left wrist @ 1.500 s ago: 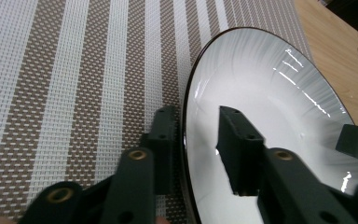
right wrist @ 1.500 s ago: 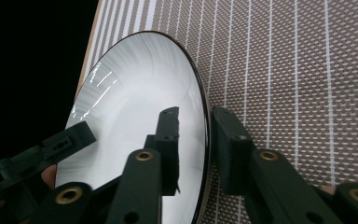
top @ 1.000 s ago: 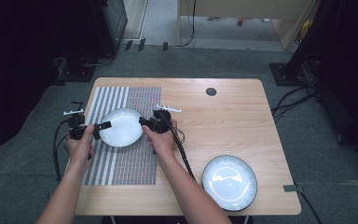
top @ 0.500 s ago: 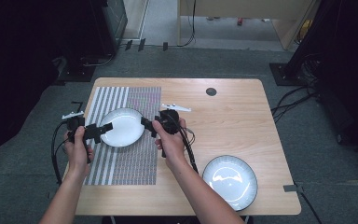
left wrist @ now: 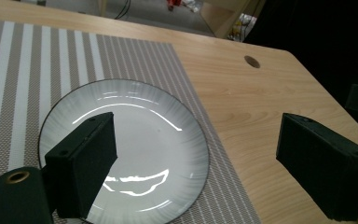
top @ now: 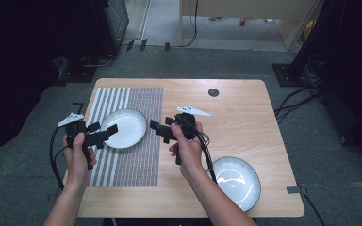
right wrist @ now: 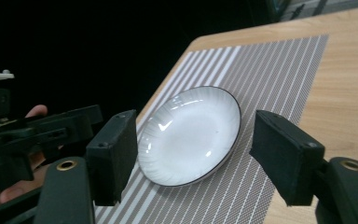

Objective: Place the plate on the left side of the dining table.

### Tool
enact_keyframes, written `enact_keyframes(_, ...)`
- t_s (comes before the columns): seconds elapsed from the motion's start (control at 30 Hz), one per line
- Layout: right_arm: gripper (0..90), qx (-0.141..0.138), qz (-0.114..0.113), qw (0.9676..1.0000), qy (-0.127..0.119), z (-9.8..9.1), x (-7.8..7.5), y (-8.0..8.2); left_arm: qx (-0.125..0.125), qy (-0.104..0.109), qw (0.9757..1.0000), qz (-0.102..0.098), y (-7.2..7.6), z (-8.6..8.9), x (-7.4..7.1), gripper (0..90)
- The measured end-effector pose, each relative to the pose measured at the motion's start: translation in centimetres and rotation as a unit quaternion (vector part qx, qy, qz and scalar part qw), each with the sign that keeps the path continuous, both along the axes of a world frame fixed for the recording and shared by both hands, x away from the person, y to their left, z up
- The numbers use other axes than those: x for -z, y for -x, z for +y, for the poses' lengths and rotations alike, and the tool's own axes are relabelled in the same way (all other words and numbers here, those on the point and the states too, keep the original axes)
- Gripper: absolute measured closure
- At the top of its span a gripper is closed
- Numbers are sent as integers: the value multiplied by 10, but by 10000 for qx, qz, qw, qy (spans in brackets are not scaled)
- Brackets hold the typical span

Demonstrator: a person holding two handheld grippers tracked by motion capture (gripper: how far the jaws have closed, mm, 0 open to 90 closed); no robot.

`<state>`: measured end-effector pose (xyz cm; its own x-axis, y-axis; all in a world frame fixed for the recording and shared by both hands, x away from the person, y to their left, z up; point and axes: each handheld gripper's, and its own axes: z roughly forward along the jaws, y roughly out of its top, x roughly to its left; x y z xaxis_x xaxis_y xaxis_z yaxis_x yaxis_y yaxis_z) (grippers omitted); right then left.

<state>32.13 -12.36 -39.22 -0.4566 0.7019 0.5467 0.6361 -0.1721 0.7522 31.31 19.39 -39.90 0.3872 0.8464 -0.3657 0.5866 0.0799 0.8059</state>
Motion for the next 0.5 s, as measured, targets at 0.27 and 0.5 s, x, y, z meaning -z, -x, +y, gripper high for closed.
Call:
enact_keyframes(0.27,260,-28,-262,9996,-81,-35,-22,33,109,-78,9992,-367,41,-13,-14,111)
enact_keyframes(0.5,250,118,-394,9991,133,-65,-25,55,231,-233,9980,-542,68,-22,-14,108)
